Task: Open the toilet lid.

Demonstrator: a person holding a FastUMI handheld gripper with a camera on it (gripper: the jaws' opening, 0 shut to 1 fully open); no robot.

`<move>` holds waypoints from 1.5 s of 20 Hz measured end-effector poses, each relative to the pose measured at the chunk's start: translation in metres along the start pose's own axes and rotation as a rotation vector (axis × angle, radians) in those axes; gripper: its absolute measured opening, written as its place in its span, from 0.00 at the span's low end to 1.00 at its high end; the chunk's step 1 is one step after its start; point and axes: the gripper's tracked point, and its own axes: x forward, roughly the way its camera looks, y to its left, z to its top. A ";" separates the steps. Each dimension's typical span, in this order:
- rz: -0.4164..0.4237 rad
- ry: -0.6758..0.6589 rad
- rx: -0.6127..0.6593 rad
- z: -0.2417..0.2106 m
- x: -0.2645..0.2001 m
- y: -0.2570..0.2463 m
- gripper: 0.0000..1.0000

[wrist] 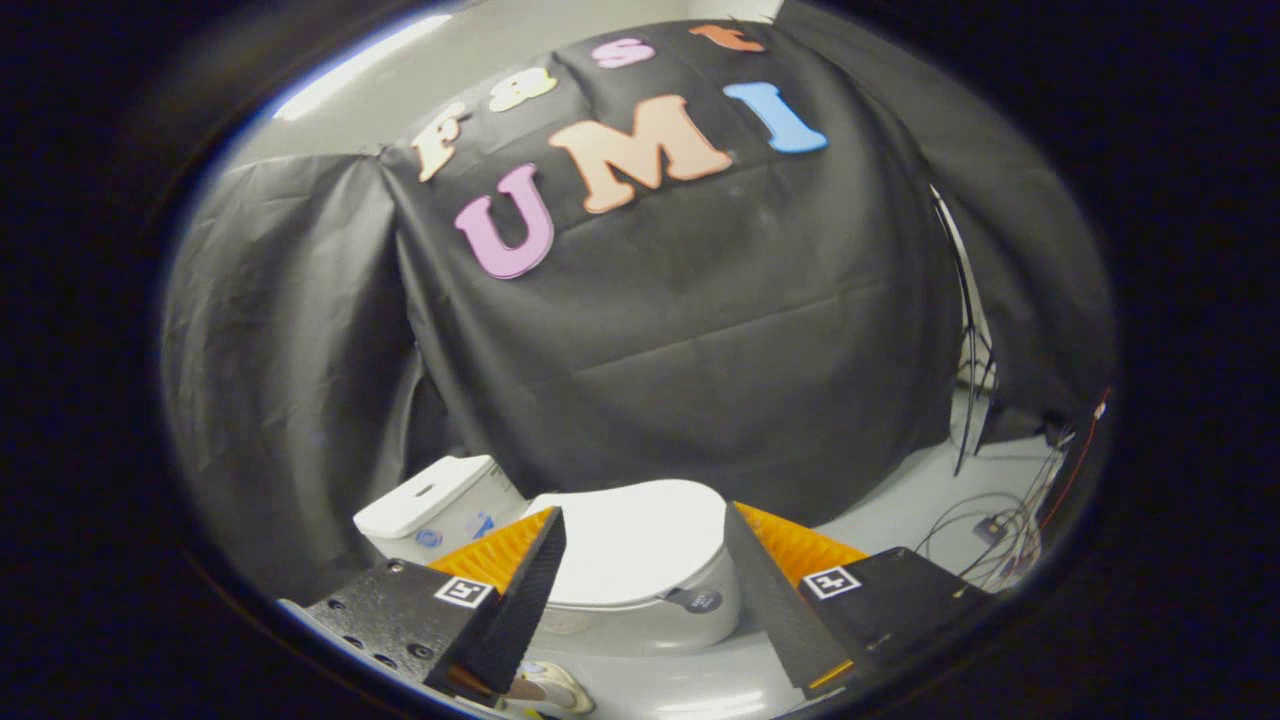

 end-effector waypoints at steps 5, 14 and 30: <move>-0.002 0.120 0.202 -0.029 0.050 -0.032 0.96; -0.042 0.282 0.536 -0.108 0.124 -0.068 0.90; -0.029 0.376 0.793 -0.168 0.167 -0.072 0.36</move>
